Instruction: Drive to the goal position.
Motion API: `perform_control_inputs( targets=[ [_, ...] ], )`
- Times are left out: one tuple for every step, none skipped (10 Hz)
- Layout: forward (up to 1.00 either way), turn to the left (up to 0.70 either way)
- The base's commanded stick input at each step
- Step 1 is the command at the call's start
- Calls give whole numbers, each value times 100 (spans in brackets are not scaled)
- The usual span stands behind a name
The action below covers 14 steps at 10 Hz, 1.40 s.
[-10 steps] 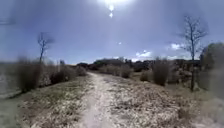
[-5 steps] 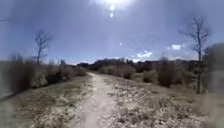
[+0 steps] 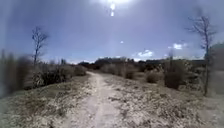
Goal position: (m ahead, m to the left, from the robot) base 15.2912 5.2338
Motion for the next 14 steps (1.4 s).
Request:
perform_control_inputs(
  targets=[
    [70,0],
    [70,0],
    [70,0],
    [70,0],
    [70,0],
    [70,0],
    [70,0],
    [70,0],
    [70,16],
    [70,35],
    [70,25],
    [70,0],
    [70,0],
    [70,0]
  ],
)
